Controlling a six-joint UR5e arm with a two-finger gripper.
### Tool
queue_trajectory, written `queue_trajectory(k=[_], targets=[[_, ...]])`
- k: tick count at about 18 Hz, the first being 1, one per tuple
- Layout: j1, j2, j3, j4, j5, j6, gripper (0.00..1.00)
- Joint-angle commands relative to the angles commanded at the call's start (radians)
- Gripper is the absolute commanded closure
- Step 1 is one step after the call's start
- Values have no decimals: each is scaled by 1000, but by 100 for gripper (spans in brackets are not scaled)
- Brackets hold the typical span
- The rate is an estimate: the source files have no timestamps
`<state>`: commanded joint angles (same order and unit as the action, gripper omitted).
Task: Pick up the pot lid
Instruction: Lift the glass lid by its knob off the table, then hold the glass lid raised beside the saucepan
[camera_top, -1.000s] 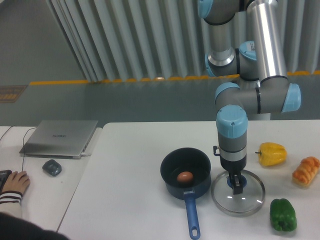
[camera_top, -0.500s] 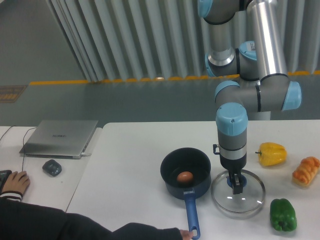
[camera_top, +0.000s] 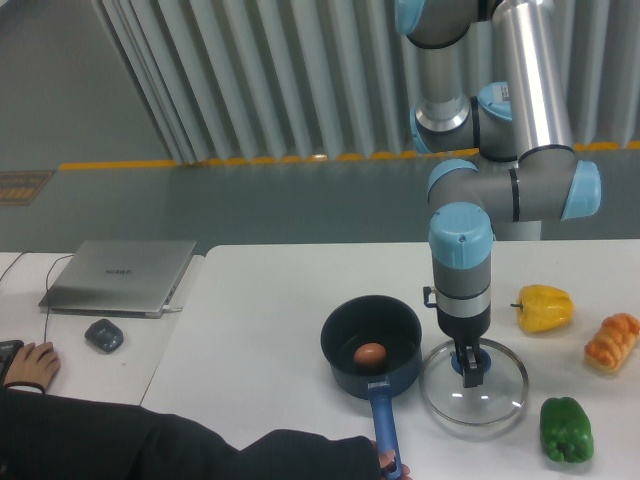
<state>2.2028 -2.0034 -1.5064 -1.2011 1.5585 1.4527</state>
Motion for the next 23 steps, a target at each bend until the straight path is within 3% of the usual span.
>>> queue_trajectory(k=[2,6,15,23], targets=[[2,14,2,-6,-2,0,58],[6,34,41,-74,-8,2,59],[11,97,35,-80,-57,-9,60],[9,106,31,-98,-52,-14,63]])
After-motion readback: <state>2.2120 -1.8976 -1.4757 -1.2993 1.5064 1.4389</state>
